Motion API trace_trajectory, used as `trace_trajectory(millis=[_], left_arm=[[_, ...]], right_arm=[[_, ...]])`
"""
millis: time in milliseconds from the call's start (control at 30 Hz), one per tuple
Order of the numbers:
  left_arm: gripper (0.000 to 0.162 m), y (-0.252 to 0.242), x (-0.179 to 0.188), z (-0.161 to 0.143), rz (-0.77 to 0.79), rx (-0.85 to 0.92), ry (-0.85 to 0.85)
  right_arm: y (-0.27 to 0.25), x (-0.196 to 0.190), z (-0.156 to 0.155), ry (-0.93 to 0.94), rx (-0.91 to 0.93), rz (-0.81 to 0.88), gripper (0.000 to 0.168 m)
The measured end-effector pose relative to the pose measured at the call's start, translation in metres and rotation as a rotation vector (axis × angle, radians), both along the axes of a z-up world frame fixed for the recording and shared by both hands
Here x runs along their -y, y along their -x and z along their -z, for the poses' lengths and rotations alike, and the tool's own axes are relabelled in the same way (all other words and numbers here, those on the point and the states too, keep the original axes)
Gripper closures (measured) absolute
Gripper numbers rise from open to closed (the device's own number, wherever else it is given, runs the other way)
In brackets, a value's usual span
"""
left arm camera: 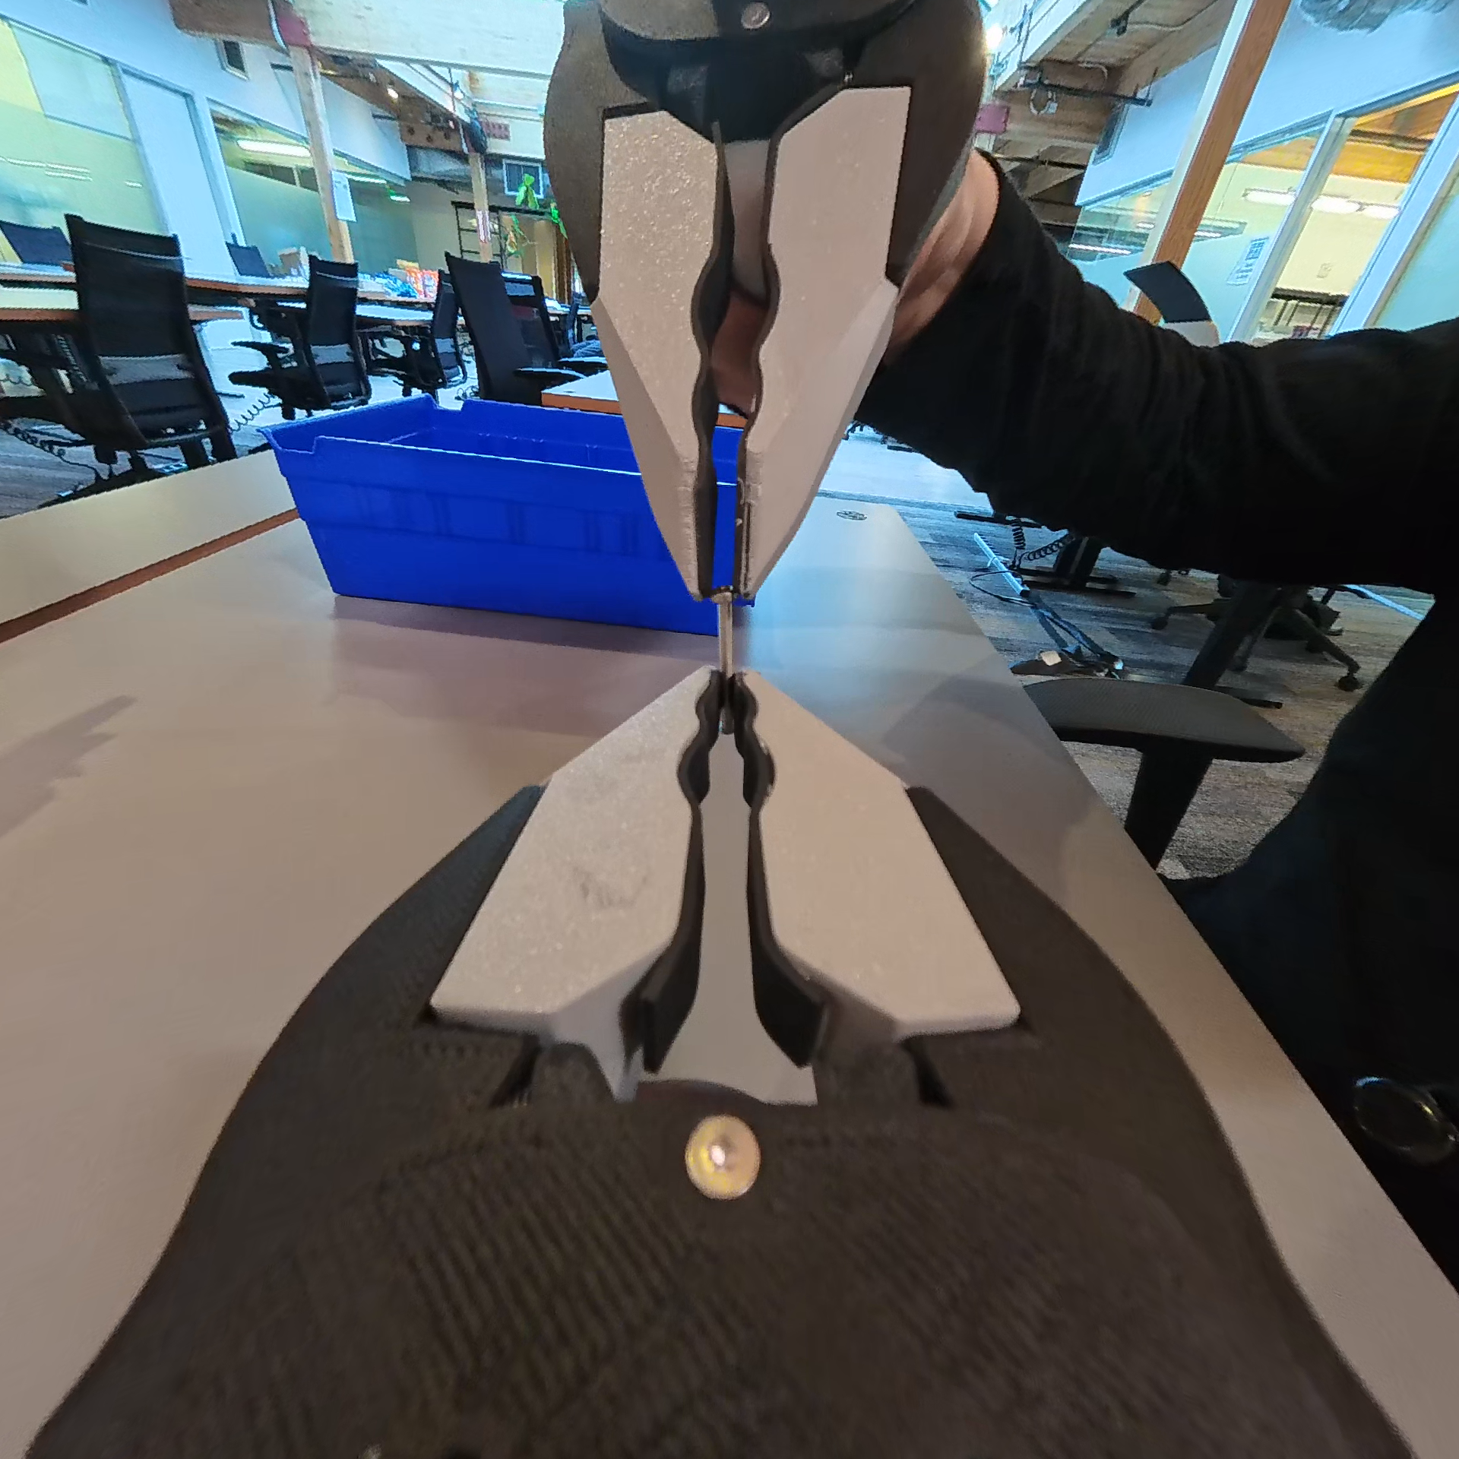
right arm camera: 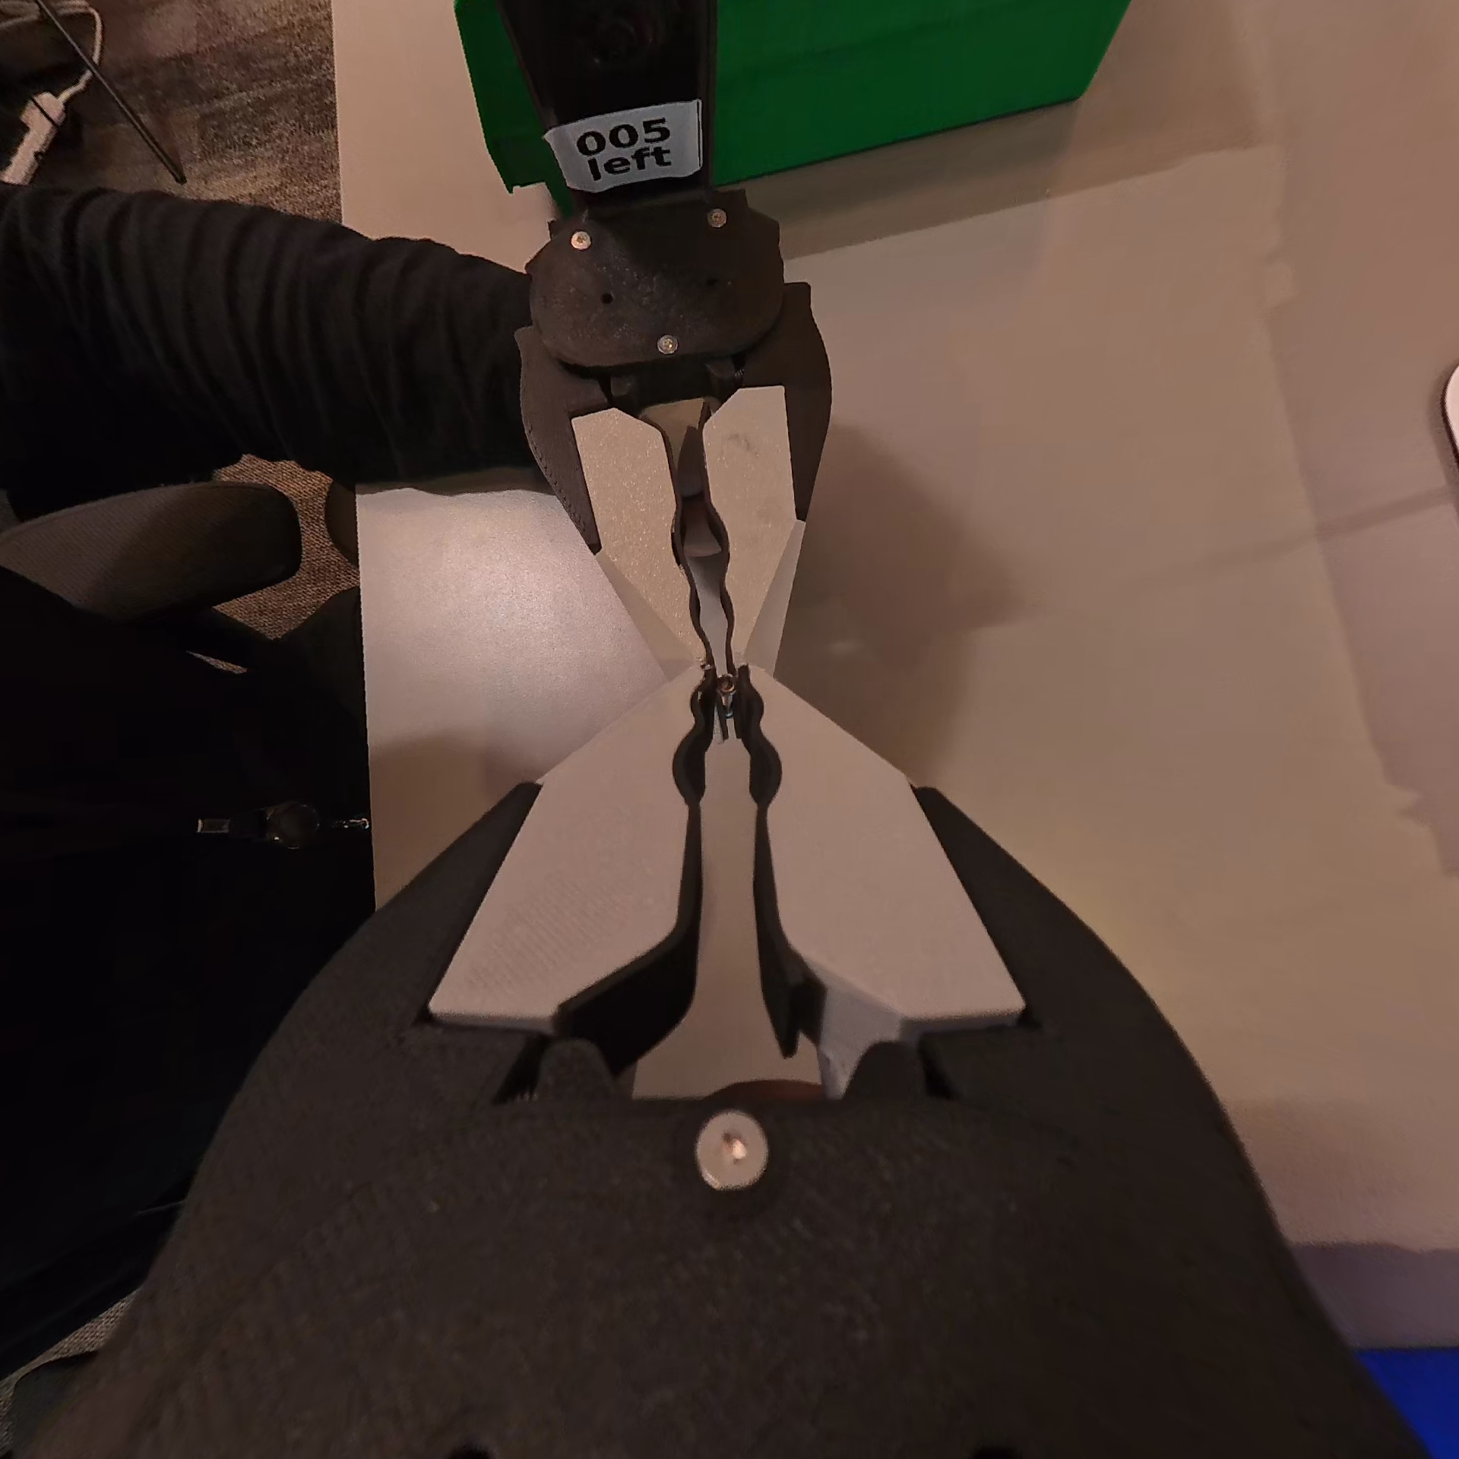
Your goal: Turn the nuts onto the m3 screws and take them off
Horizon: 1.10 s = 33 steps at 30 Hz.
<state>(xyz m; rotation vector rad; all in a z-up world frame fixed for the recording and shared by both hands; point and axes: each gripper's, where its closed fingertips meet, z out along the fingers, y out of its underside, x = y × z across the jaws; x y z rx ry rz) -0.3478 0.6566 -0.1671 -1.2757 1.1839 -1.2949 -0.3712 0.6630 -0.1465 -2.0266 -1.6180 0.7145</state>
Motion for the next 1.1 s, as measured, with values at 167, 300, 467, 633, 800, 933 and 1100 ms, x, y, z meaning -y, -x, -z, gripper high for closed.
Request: trace_trajectory(millis=[167, 300, 467, 633, 800, 933, 1100], left_arm=[[0.162, 0.0, 0.0, 0.001, -0.001, -0.012, -0.004], [0.162, -0.001, 0.0, 0.004, -0.001, -0.03, -0.008], [0.162, -0.002, 0.001, 0.006, 0.004, -0.047, -0.008], [0.162, -0.002, 0.002, 0.008, 0.009, -0.059, -0.009], [0.162, -0.003, 0.003, 0.009, 0.013, -0.067, -0.011], [0.162, -0.004, 0.004, 0.011, 0.017, -0.077, -0.015], [0.162, -0.004, 0.004, 0.011, 0.017, -0.078, -0.014]], right_arm=[[-0.001, 0.0, 0.001, -0.004, 0.014, -0.002, 0.166], [-0.002, 0.001, 0.003, -0.005, 0.031, -0.005, 0.165], [-0.004, 0.002, 0.005, -0.006, 0.056, -0.014, 0.165], [-0.005, 0.003, 0.008, -0.003, 0.077, -0.019, 0.165], [-0.006, 0.004, 0.009, -0.003, 0.103, -0.026, 0.165], [-0.007, 0.005, 0.011, 0.006, 0.123, -0.032, 0.165], [-0.009, 0.007, 0.016, 0.015, 0.156, -0.037, 0.164]])
